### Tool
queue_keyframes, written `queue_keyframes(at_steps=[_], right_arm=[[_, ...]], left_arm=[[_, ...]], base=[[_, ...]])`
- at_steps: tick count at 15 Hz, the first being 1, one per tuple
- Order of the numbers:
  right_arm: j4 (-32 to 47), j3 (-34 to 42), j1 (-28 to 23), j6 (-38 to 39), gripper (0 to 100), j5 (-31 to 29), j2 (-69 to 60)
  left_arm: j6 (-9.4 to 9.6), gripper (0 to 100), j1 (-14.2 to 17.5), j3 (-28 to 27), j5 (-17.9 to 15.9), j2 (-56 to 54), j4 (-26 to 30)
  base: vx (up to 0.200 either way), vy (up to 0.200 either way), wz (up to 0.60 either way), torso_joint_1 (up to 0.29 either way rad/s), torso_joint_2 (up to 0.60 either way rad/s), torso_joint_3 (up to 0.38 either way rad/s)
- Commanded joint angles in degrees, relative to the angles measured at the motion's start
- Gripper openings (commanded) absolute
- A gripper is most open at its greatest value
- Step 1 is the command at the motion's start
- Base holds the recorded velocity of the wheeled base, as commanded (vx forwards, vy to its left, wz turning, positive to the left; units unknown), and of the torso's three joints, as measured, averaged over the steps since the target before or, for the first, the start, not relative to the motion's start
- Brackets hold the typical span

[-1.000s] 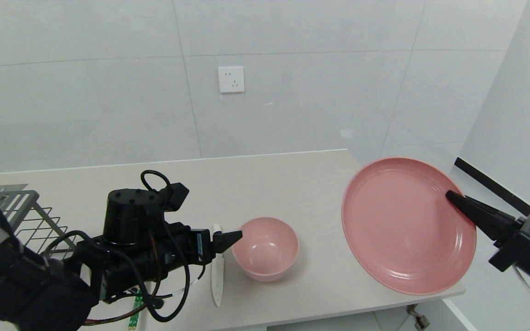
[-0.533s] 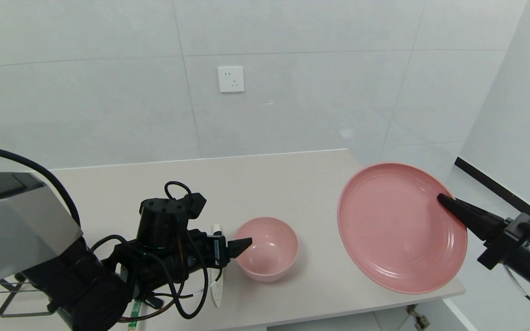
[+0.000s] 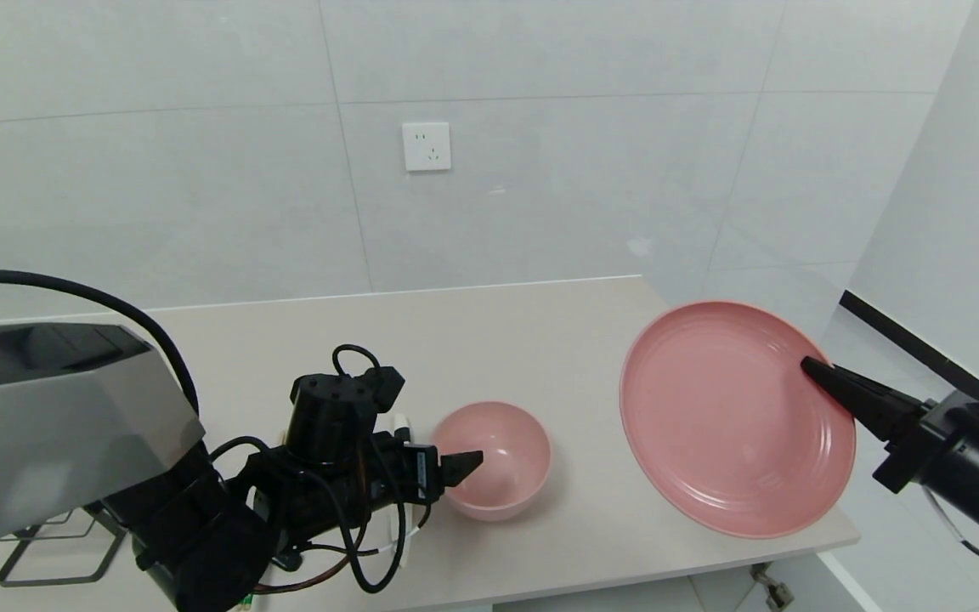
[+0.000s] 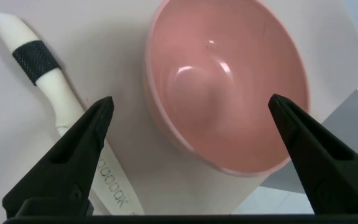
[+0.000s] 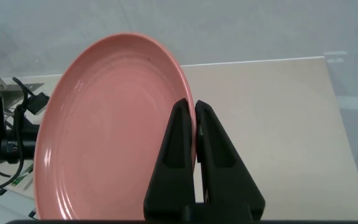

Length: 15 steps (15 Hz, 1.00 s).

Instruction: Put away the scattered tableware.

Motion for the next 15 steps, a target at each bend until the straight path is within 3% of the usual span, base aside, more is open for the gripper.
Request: queue_keyframes(at_steps=[1, 7, 10, 11, 15], right_arm=[[-0.10, -0.13, 0.03, -0.08, 0, 0.01, -0.16], [-0.10, -0.57, 0.03, -0.08, 0, 0.01, -0.25], [-0.10, -0.57, 0.03, -0.78, 0, 0.01, -0.25], [-0.10, -0.57, 0.03, -0.78, 0, 0.01, -0.16], [-0.10, -0.66, -0.05, -0.78, 0, 0.01, -0.25]], left_arm=[[-0.03, 100, 0.47, -0.82, 0.09, 1.54, 0.07], [-0.03, 100, 0.38, -2.05, 0.00, 4.88, -0.11], [-0.03, 100, -0.06, -2.05, 0.53, 6.55, -3.10], [-0.03, 0, -0.23, -1.97, 1.41, 6.99, -3.45], [0.05, 0, 0.03, -1.17, 1.94, 7.08, -3.71]], base=[[0.000, 0.000, 0.00, 0.000, 0.00, 0.000], [0.000, 0.000, 0.00, 0.000, 0.00, 0.000], [0.000, 0.000, 0.00, 0.000, 0.00, 0.000], [0.000, 0.000, 0.00, 0.000, 0.00, 0.000], [0.000, 0.000, 0.00, 0.000, 0.00, 0.000]])
